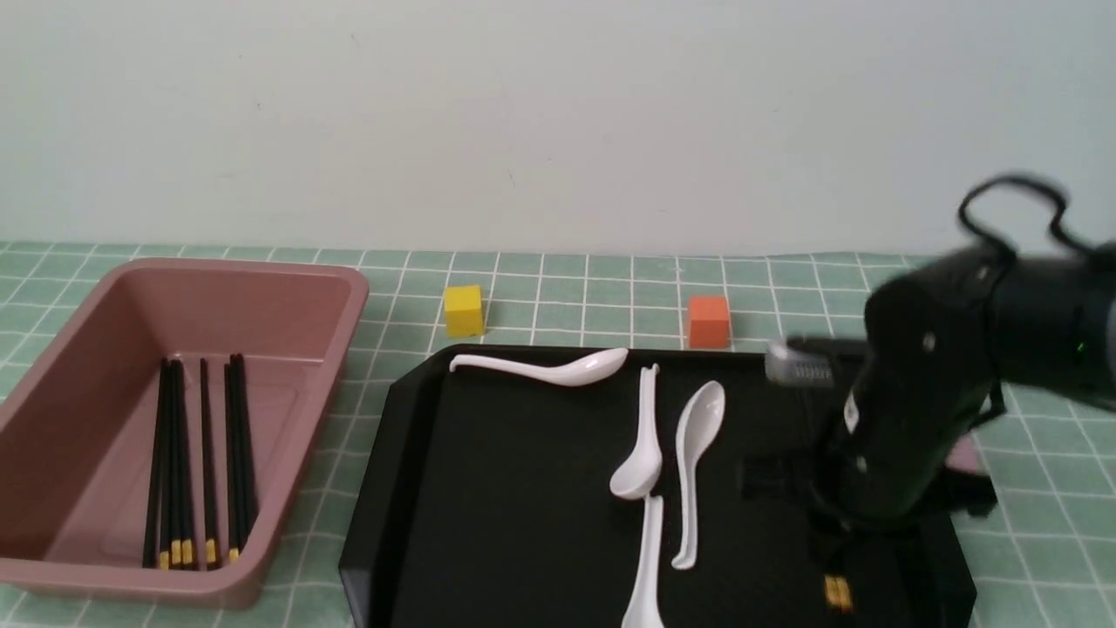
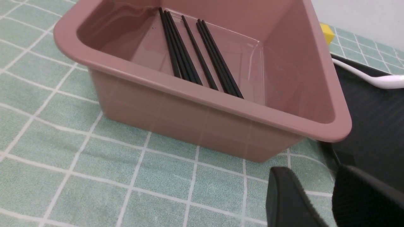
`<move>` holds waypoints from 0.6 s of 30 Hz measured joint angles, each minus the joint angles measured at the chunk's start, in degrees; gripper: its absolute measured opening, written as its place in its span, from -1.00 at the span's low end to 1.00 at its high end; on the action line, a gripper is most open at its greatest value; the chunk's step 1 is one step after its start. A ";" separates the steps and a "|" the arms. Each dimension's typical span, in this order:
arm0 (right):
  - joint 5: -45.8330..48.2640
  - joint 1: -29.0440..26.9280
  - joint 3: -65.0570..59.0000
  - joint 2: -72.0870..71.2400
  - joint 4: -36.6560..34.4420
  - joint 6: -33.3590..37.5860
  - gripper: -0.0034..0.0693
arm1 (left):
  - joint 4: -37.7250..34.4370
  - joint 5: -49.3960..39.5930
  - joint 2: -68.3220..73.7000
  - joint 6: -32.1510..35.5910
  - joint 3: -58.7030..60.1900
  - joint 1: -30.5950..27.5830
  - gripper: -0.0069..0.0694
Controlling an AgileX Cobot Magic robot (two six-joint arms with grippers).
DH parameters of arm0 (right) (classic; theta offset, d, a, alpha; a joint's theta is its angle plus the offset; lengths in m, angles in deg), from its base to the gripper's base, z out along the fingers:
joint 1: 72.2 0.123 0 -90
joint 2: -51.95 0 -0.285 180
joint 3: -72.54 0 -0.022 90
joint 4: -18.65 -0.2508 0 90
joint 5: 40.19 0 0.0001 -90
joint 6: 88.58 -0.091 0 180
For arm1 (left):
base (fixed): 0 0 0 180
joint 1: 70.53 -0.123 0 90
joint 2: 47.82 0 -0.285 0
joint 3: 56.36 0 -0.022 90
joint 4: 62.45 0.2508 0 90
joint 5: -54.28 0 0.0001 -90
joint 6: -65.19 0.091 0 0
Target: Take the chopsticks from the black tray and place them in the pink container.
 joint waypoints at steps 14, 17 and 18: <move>-20.29 16.38 31.61 10.47 -20.63 13.98 -0.53 | 0.00 0.00 0.00 0.00 0.00 0.00 -0.19; -26.59 20.11 36.50 16.64 -24.45 18.55 -0.53 | 0.00 0.00 0.00 0.00 0.00 0.00 -0.19; -29.31 21.55 38.25 19.21 -26.03 20.57 -0.53 | 0.00 0.00 0.00 0.00 0.00 0.00 -0.19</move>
